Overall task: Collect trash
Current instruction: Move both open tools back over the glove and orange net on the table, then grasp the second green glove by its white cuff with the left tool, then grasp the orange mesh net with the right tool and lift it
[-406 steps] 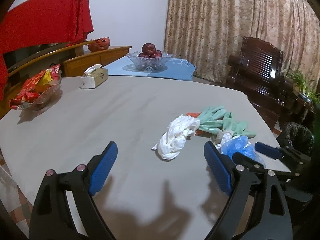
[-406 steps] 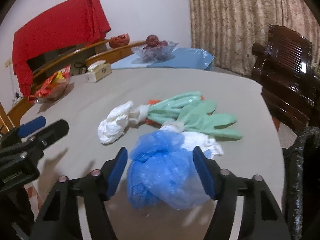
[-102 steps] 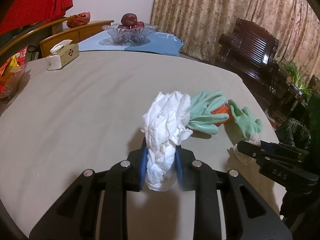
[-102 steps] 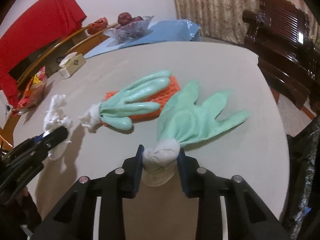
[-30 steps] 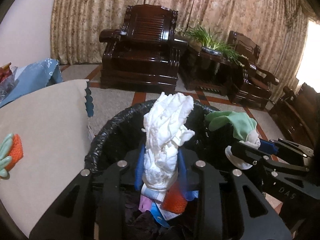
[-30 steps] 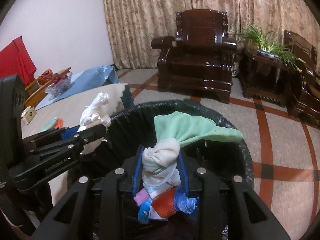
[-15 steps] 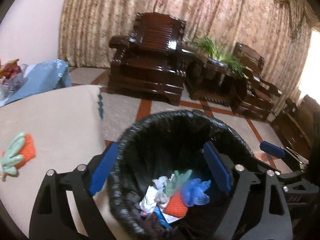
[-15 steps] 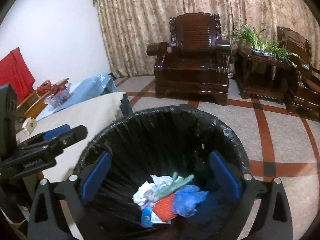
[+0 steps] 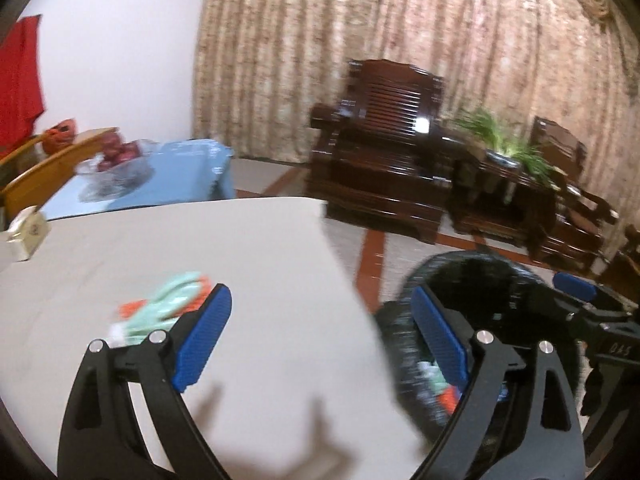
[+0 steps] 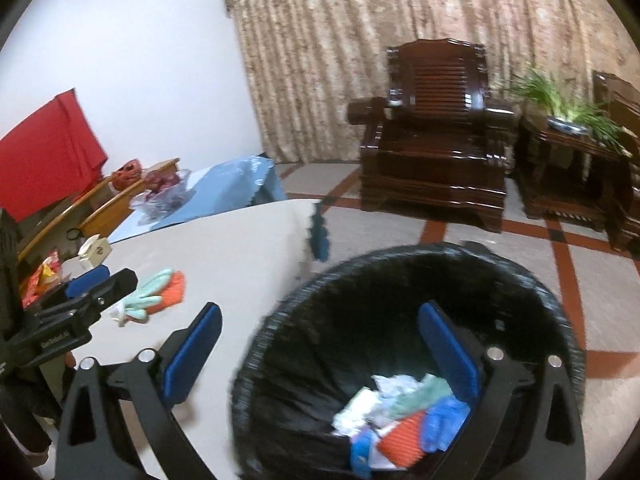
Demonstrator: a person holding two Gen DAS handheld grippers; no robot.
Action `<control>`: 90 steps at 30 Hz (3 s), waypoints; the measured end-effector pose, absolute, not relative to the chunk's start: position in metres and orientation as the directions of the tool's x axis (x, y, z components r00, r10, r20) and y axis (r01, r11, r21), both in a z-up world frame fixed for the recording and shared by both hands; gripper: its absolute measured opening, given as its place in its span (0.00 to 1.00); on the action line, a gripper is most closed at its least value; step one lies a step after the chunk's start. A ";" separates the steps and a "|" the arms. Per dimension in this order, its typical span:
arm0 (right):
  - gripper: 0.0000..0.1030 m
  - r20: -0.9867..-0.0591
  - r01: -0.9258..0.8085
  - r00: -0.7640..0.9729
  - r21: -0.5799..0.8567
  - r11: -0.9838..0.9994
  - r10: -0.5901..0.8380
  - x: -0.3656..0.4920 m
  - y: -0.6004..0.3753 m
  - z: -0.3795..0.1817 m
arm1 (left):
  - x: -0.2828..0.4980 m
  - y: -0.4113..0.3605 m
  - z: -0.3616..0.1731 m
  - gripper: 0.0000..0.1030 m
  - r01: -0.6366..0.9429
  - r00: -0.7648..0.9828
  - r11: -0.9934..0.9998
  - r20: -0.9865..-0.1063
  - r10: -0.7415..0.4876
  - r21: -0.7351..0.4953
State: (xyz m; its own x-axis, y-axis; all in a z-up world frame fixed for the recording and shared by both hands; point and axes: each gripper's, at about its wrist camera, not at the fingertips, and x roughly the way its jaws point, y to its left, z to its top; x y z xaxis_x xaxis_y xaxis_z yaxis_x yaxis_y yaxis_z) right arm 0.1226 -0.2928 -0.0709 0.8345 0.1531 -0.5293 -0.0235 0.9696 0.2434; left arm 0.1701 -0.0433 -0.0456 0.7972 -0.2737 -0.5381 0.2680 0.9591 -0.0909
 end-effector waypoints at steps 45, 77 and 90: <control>0.94 -0.654 -0.221 0.703 0.174 0.960 0.280 0.242 -0.105 -0.135 | 0.244 0.121 -0.135 0.39 0.021 0.691 0.987 -0.711 -0.130 -0.160; 0.84 -0.757 -0.316 0.572 0.152 0.936 0.316 0.308 -0.004 -0.172 | 0.216 0.202 -0.122 0.34 -0.212 0.737 0.962 -0.674 0.041 -0.173; 0.25 -0.732 -0.412 0.556 0.168 0.895 0.393 0.294 0.007 -0.162 | 0.234 0.203 -0.146 0.33 -0.215 0.660 0.958 -0.751 0.001 -0.188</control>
